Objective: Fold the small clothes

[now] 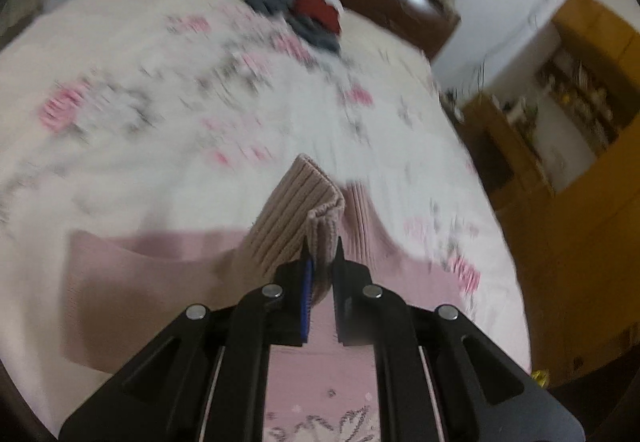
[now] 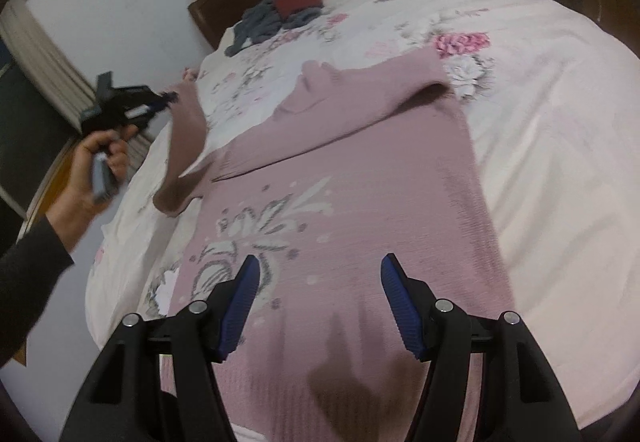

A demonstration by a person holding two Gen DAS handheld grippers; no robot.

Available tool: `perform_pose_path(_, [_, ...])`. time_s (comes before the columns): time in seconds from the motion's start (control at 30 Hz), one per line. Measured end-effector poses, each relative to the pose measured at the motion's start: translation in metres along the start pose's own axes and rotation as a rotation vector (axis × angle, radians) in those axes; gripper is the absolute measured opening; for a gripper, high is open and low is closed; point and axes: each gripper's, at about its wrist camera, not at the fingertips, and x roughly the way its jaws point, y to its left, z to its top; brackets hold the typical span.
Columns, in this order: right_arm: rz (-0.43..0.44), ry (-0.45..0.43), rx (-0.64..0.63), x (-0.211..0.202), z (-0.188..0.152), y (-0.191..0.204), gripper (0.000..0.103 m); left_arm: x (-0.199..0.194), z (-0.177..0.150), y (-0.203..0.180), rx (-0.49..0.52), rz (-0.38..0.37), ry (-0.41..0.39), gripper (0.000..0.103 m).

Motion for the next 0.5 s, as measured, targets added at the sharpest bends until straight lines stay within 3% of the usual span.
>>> perform_pose_path(0.23, [0.019,0.03,0.057,0.017,0.027,-0.02,0.065,0.101,-0.074,-0.017,0.066,0.012,0.22,0.011])
perform_pose_path(0.33, [0.084,0.079,0.11,0.036,0.054,-0.025,0.078,0.099,-0.086,-0.004,0.031,-0.045,0.235,0.025])
perform_pose_path(0.37, [0.112,0.093,0.138,0.043,0.065,-0.026,0.084,0.088,-0.087,0.0,0.011,-0.064,0.212,0.039])
perform_pose_path(0.43, [0.205,0.135,0.203,0.067,0.092,-0.028,0.085,0.061,-0.093,0.013,-0.041,-0.07,0.157,0.064])
perform_pose_path(0.5, [0.289,0.178,0.251,0.096,0.118,-0.025,0.085,0.039,-0.104,0.021,-0.092,-0.092,0.139,0.069])
